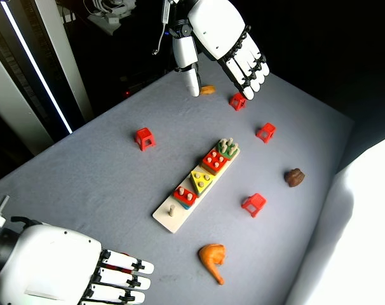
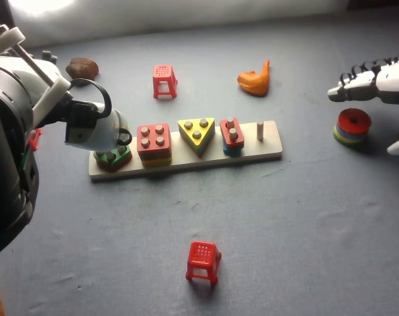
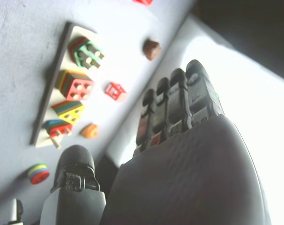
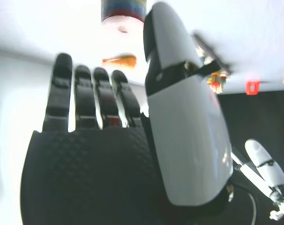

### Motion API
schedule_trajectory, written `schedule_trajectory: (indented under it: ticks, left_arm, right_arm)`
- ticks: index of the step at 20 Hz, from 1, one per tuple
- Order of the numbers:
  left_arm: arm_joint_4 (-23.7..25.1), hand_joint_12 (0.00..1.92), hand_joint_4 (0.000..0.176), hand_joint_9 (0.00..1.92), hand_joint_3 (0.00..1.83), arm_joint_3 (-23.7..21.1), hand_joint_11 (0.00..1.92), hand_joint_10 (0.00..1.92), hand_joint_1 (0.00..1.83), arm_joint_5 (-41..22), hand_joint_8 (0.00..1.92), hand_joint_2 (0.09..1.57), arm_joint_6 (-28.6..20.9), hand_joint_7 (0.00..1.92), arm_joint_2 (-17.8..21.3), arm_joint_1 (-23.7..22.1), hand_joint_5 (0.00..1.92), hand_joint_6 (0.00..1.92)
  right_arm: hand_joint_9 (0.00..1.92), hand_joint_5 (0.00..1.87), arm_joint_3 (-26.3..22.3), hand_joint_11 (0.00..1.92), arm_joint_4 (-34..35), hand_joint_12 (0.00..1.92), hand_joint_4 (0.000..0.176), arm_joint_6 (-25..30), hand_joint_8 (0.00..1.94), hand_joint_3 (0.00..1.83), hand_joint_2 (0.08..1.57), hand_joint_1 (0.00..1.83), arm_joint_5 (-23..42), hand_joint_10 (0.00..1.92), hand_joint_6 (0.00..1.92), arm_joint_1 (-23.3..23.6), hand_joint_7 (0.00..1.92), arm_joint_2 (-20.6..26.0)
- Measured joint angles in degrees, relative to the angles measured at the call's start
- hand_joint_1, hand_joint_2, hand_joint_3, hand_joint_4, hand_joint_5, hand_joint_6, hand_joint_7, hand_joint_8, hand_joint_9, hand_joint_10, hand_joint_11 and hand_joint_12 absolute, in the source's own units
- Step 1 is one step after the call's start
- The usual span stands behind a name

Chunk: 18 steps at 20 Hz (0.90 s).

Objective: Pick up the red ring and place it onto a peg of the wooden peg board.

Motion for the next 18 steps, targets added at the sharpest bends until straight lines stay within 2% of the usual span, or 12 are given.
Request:
schedule_trajectory:
  ticks: [1,4,5,8,10,14,18]
  left_arm:
    - [0.0,0.0,0.0,0.02,0.0,0.0,0.0,0.0,0.0,0.0,0.0,1.19,0.0,0.04,0.0,0.0,0.05,0.0]
    - [0.0,0.01,0.0,0.05,0.0,0.0,0.03,0.01,0.0,0.0,0.01,1.2,0.0,0.06,0.0,0.0,0.09,0.01]
    - [0.0,0.01,0.0,0.04,0.0,0.0,0.01,0.01,0.0,0.1,0.01,1.2,0.0,0.05,0.0,0.0,0.07,0.0]
    - [0.0,0.0,0.0,0.02,0.0,0.0,0.0,0.0,0.0,0.0,0.0,1.19,0.0,0.04,0.0,0.0,0.05,0.0]
    - [0.0,0.01,0.0,0.03,0.0,0.0,0.02,0.0,0.0,0.0,0.0,1.19,0.0,0.05,0.0,0.0,0.06,0.01]
    - [0.0,0.01,0.0,0.05,0.0,-0.1,0.02,0.01,0.0,0.1,0.01,1.2,0.0,0.06,0.0,0.0,0.07,0.01]
    - [0.0,0.01,0.0,0.04,0.0,-0.1,0.01,0.0,0.0,0.0,0.0,1.19,0.0,0.06,0.0,0.0,0.07,0.01]
  right_arm:
    - [0.03,0.09,0.4,0.0,0.0,0.49,0.0,-0.1,0.01,0.0,1.11,1.25,0.0,0.01,0.0,-0.2,0.03,-0.2]
    - [0.04,0.13,1.6,0.0,0.0,0.54,0.0,0.0,0.01,0.0,1.1,1.27,0.5,0.01,0.01,-0.6,0.05,-1.1]
    - [0.04,0.13,2.1,0.0,0.0,0.5,0.0,0.0,0.0,0.0,1.12,1.26,0.5,0.0,0.01,-0.6,0.05,-1.6]
    - [0.07,0.18,2.9,0.0,0.0,0.56,0.0,0.0,0.01,0.0,1.13,1.23,0.9,0.01,0.01,-0.8,0.09,-2.7]
    - [0.05,0.18,3.5,0.0,0.0,0.46,0.0,0.0,0.0,0.01,1.16,1.24,1.4,0.0,0.0,-1.5,0.08,-3.3]
    - [0.13,0.24,4.4,0.0,0.0,0.66,0.0,0.0,0.01,0.0,1.13,1.29,1.5,0.02,0.01,-1.7,0.16,-3.9]
    - [0.24,0.3,4.7,0.0,0.0,0.9,0.0,-0.1,0.01,0.0,1.14,1.21,2.3,0.03,0.01,-2.4,0.26,-4.5]
